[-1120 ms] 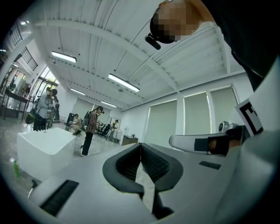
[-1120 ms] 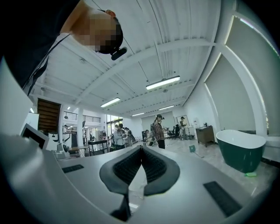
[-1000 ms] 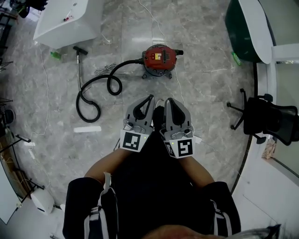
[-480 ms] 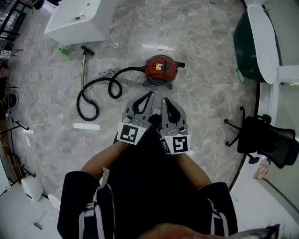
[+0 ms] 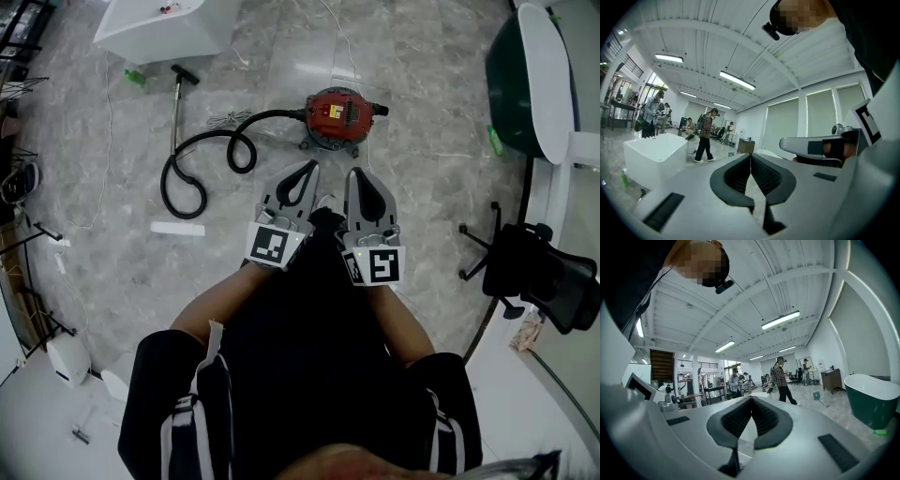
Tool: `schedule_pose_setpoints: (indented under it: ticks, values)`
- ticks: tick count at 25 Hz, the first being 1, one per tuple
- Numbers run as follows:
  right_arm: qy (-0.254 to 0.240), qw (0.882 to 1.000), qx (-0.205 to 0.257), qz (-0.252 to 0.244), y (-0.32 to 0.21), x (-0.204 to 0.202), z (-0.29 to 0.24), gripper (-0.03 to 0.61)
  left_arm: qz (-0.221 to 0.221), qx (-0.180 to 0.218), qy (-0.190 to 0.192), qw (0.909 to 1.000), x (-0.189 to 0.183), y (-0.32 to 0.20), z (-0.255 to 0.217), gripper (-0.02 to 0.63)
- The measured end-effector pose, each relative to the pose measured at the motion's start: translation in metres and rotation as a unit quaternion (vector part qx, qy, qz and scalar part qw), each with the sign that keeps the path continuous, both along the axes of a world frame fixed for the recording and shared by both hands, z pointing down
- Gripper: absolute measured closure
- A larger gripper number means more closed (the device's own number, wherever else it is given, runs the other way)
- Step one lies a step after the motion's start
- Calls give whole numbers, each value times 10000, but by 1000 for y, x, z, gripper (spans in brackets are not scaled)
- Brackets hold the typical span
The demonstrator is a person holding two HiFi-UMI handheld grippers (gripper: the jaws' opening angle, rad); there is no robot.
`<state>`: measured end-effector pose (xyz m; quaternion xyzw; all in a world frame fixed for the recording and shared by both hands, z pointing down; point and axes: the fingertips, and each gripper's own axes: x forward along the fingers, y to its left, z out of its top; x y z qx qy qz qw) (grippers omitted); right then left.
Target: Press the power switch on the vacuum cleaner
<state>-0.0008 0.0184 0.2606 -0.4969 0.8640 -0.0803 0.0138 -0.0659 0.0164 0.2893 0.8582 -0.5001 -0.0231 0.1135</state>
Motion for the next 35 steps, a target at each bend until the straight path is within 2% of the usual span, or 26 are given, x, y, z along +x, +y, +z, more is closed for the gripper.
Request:
schedule_pose_setpoints:
  ticks: [7, 13, 16, 19, 24, 28, 31, 35]
  values:
    - [154, 9997, -84, 143, 8, -16, 15, 561, 173, -195, 51, 9996, -12, -13, 23, 594]
    - [53, 9996, 0, 277, -20, 14, 17, 561, 26, -815, -86, 9966, -1, -39, 63, 594]
    - [-84, 9991, -283, 310, -35, 25, 30, 561, 73, -1156, -296, 9928, 12, -60, 84, 594]
    - [-106, 9989, -457, 78, -41, 23, 39, 560, 41, -1460, -464, 9882, 22, -84, 120, 594]
    - [-164, 9992, -351, 15, -53, 34, 42, 560, 313, -1866, -453, 9809, 41, -121, 170, 594]
    - [-108, 9993, -329, -162, -63, 42, 54, 560, 600, -2135, -928, 9707, 57, -140, 221, 594]
    - [-118, 9990, -397, -174, -78, 43, 65, 560, 867, -2140, -1349, 9636, 66, -155, 256, 594]
    - [123, 9991, -378, -159, -100, 53, 85, 560, 1163, -2090, -1622, 9573, 66, -177, 306, 594]
